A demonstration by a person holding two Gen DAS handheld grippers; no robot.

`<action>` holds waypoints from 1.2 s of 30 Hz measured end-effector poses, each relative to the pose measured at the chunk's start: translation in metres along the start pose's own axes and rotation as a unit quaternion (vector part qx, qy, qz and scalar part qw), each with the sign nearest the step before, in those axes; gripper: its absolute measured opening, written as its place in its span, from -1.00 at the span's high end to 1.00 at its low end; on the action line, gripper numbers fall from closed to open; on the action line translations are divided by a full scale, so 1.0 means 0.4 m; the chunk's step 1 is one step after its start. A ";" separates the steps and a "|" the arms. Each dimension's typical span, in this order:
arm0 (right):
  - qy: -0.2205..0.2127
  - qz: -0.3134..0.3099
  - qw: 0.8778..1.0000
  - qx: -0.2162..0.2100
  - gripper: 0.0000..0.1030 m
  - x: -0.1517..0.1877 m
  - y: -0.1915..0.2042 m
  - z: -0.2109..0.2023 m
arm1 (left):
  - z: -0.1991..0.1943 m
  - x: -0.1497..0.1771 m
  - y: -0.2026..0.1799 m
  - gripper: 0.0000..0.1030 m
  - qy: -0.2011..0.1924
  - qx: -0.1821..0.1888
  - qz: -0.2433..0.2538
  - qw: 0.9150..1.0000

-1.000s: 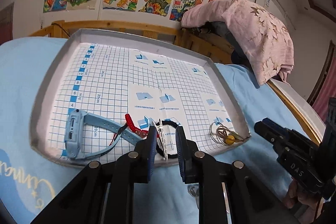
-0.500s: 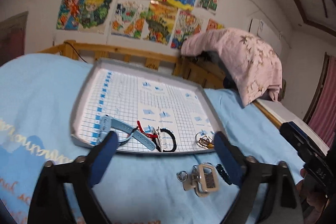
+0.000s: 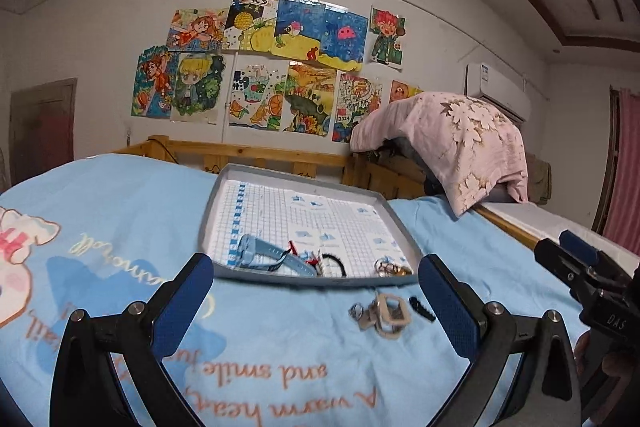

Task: Organize jewelry
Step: 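Withdraw both tools and move the left tool over the beige keychain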

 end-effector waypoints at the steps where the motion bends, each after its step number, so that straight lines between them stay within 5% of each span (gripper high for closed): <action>1: 0.000 -0.001 1.000 0.002 -0.96 0.005 0.002 -0.012 | -0.008 0.005 0.001 -1.00 0.003 -0.001 0.001 1.000; 19: 0.037 0.004 0.999 0.034 -0.96 0.102 -0.026 -0.049 | -0.035 0.096 0.003 -1.00 0.037 -0.010 0.012 0.999; 30: 0.060 0.009 0.998 0.034 -0.96 0.102 -0.033 -0.008 | -0.004 0.084 -0.002 -1.00 0.064 -0.005 0.010 0.998; 36: 0.033 -0.001 0.999 0.039 -0.96 0.046 -0.033 0.029 | 0.054 0.056 0.011 -1.00 0.068 0.002 -0.010 0.998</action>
Point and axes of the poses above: each gripper's, at about its wrist camera, not at the fingertips, and z roughly the way its jaws point, y to its left, x to its underside, the point moved 1 cm from there along z, roughly the way its jaws point, and after that the axes turned 7 degrees about x, right-handed, at the moved point
